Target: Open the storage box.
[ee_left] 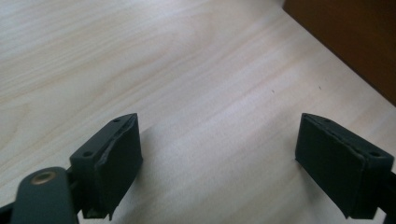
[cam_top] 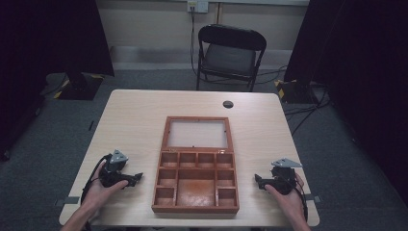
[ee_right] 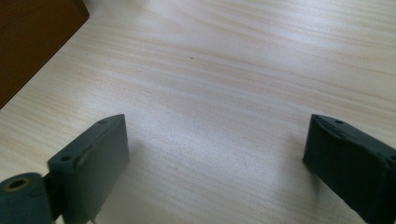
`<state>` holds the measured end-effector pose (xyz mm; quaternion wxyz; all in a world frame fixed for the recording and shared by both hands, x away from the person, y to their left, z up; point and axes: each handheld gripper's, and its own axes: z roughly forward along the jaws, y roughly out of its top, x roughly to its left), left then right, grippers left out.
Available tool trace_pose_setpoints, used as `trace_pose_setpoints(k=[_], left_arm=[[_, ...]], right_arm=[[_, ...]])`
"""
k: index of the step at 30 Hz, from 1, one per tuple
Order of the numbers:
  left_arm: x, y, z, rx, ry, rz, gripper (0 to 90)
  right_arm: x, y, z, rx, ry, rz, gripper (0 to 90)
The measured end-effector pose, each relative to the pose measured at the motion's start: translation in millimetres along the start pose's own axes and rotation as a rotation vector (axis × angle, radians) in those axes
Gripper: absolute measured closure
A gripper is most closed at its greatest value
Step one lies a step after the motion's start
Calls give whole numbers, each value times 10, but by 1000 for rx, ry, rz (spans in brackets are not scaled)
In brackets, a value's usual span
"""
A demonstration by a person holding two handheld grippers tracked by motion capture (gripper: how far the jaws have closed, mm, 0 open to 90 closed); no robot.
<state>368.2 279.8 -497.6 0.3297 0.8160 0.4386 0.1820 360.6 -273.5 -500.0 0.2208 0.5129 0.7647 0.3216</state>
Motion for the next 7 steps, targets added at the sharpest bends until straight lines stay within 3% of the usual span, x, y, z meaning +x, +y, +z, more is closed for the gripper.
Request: trace_pose_setpoints(k=[2,7], left_arm=[[17,-43,24,-32,5,-3,70],[20,-30,42,-22,18,-19,9]], right_arm=[[4,-7,3,-4,-6,3,45],[29,6,17,-3,-44,38,41]])
